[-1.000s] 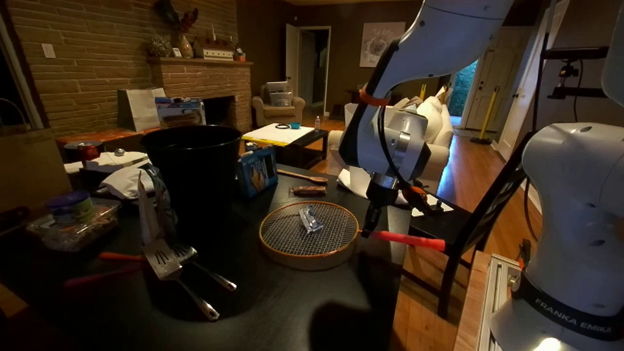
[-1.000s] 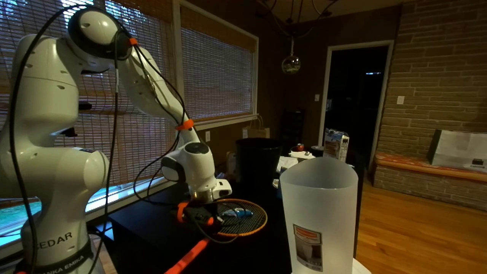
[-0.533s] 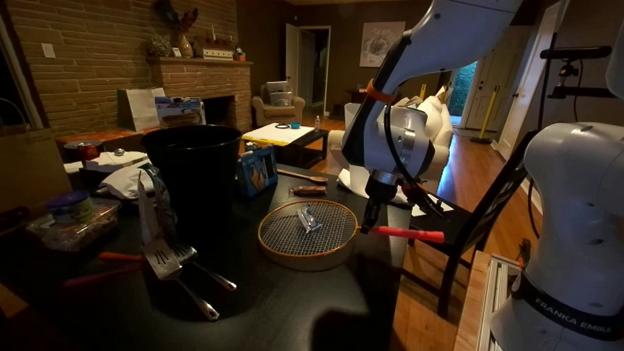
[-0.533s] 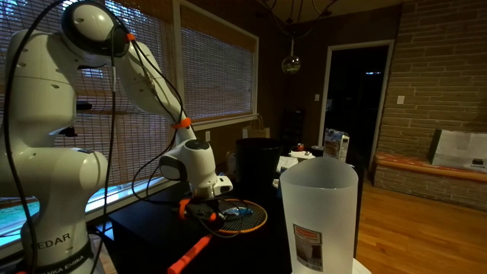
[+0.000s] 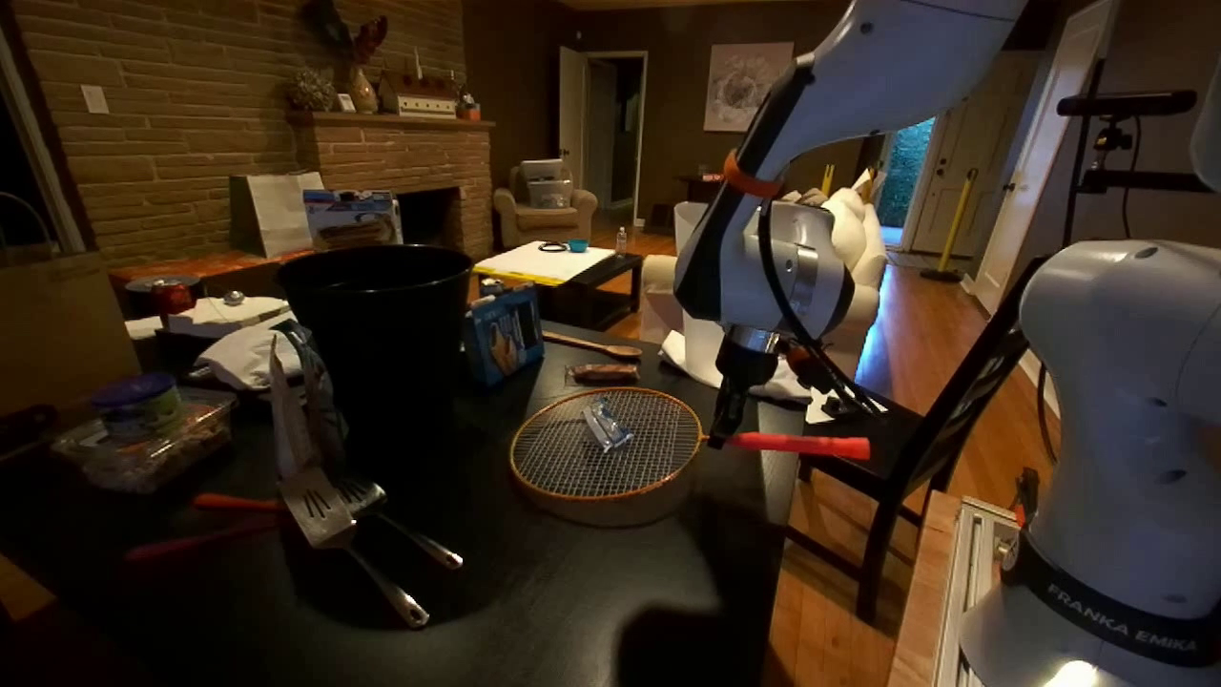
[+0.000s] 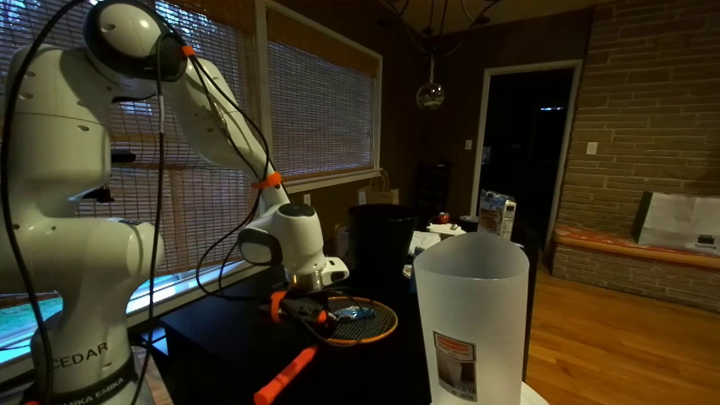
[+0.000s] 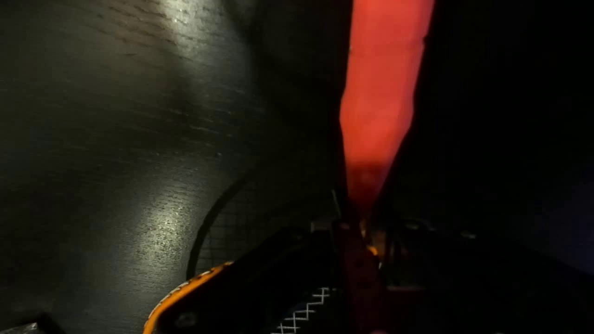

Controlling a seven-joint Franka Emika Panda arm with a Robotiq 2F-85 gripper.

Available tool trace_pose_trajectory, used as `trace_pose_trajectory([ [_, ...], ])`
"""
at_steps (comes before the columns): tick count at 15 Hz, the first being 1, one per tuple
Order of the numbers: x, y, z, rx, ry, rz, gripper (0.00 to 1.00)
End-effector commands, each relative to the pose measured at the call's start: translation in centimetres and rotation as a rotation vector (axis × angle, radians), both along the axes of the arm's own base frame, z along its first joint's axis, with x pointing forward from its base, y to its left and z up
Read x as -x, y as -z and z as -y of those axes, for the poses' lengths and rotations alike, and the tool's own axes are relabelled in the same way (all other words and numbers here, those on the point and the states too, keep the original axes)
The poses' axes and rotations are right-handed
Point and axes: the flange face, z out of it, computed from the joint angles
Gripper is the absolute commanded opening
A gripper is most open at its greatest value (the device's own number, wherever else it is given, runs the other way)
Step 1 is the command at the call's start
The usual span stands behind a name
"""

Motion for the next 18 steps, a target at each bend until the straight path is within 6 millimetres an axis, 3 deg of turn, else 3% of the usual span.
trace_pose_trajectory([
  [1,-0.2,-1.0,0.8,-0.030,0.007,-0.006,0.03],
  [12,-3.2,-4.9,1.3,-0.089,-0.010,0.000,0.03],
  [14,-4.0,-6.4,1.1,-0.100,-0.015,0.020,0.03],
  [18,-4.6,-11.5,0.2,-0.136,-0.016,0.080,0.03],
])
